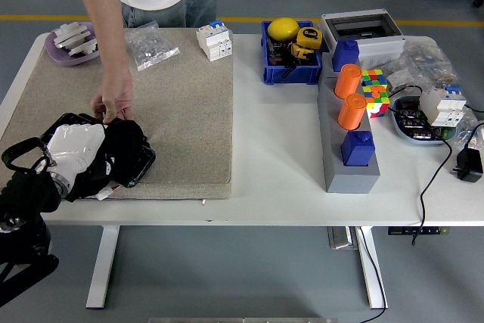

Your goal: Pick the rag up,wipe the panel,place it on the desk

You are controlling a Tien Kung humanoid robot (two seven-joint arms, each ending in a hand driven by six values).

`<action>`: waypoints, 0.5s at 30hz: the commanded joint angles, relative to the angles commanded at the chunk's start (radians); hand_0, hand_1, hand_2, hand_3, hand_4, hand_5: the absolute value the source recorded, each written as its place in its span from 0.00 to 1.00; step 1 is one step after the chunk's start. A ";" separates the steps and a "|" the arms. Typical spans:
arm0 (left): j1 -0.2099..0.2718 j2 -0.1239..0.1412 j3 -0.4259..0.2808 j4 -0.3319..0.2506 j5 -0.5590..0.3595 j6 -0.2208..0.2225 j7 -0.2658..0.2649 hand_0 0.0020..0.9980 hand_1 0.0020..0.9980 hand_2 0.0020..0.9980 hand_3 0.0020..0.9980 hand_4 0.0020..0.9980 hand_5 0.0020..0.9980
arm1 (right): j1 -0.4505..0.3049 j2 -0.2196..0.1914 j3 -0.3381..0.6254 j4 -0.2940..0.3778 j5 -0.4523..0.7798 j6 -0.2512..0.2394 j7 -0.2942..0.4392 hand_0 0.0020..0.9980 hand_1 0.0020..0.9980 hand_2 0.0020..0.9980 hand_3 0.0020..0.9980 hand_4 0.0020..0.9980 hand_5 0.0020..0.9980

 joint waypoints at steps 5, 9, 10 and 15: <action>-0.007 0.013 -0.023 0.056 -0.005 0.010 0.000 0.24 0.20 0.51 0.54 0.53 0.03 | 0.001 -0.001 0.006 0.002 -0.006 -0.001 0.000 0.81 0.68 0.70 0.66 0.99 0.78; -0.009 0.019 -0.041 0.095 -0.008 0.017 -0.008 0.24 0.20 0.51 0.54 0.53 0.03 | 0.000 0.000 0.006 0.003 -0.008 -0.001 -0.001 0.81 0.68 0.70 0.66 0.99 0.78; -0.011 0.020 -0.044 0.108 -0.010 0.022 -0.014 0.24 0.20 0.51 0.54 0.53 0.03 | 0.000 0.001 0.006 0.003 -0.008 -0.001 -0.001 0.81 0.68 0.70 0.66 0.99 0.78; -0.027 0.029 -0.047 0.176 -0.027 0.044 -0.048 0.24 0.20 0.50 0.54 0.52 0.03 | 0.002 0.001 0.008 0.004 -0.011 -0.001 -0.002 0.81 0.68 0.70 0.66 0.99 0.78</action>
